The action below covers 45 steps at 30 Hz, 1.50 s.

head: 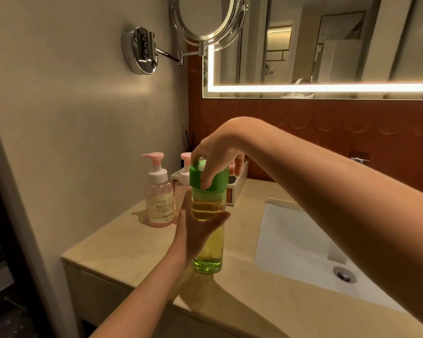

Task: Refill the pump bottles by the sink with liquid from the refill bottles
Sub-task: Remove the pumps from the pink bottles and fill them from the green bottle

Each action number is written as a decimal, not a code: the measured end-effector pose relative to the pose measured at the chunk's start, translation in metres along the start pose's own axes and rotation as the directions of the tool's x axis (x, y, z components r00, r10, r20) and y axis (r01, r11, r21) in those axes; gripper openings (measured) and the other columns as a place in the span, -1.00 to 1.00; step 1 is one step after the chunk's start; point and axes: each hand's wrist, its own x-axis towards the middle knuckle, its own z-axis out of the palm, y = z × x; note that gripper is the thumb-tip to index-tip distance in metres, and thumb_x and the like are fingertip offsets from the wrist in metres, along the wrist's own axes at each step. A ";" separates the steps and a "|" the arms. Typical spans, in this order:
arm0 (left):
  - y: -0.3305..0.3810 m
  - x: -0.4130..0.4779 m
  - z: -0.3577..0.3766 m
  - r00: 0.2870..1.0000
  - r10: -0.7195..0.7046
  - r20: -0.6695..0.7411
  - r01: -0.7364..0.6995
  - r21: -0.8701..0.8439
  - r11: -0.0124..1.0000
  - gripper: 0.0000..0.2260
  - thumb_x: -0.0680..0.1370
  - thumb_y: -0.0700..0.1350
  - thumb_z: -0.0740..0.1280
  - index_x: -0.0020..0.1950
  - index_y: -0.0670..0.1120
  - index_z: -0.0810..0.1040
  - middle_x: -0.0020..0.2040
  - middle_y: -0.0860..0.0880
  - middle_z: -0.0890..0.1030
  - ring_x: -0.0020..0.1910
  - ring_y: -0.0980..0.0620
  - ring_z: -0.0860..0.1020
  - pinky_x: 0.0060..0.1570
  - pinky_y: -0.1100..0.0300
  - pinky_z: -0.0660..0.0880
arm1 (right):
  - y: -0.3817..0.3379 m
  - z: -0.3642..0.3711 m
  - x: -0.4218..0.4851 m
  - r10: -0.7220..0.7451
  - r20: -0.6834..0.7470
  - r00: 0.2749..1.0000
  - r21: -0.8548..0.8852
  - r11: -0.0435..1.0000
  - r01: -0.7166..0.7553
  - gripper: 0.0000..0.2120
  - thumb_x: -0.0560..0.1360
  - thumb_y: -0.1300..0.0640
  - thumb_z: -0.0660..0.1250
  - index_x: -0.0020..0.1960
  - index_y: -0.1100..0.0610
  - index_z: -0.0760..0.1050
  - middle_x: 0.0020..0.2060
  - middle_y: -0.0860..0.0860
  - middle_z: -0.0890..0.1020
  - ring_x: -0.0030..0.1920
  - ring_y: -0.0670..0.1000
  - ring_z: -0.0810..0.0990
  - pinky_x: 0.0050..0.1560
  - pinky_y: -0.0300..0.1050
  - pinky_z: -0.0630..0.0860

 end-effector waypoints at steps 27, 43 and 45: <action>0.010 -0.004 0.000 1.000 -0.016 -0.014 0.017 0.005 1.000 -0.15 0.18 0.33 0.47 0.30 -0.11 0.35 -0.02 0.02 0.60 -0.05 0.07 0.61 -0.12 0.25 0.56 | -0.012 0.005 0.002 0.055 -0.122 0.991 -0.101 0.993 -0.067 -0.36 0.39 -0.27 0.33 0.26 0.15 0.39 -0.18 0.05 0.49 -0.19 0.06 0.55 -0.13 -0.09 0.57; 0.006 -0.002 0.003 0.998 -0.057 0.008 0.058 -0.092 0.994 -0.36 0.18 0.07 0.53 0.18 0.00 0.38 -0.02 0.01 0.58 -0.08 0.17 0.61 -0.16 0.35 0.54 | 0.035 0.001 -0.011 -0.193 -0.132 0.972 0.437 0.869 0.232 -0.38 0.37 0.18 0.46 0.35 -0.08 0.30 0.12 -0.01 0.42 0.09 0.08 0.51 -0.21 -0.20 0.62; 0.005 -0.001 0.002 0.997 -0.077 0.013 0.078 -0.097 0.992 -0.30 0.13 0.15 0.53 0.20 0.05 0.37 0.00 0.03 0.58 -0.04 0.16 0.60 -0.07 0.25 0.58 | 0.044 0.005 -0.014 -0.197 -0.158 0.968 0.498 0.830 0.250 -0.38 0.37 0.20 0.45 0.35 -0.04 0.31 0.07 -0.04 0.44 0.05 0.04 0.51 -0.15 -0.20 0.62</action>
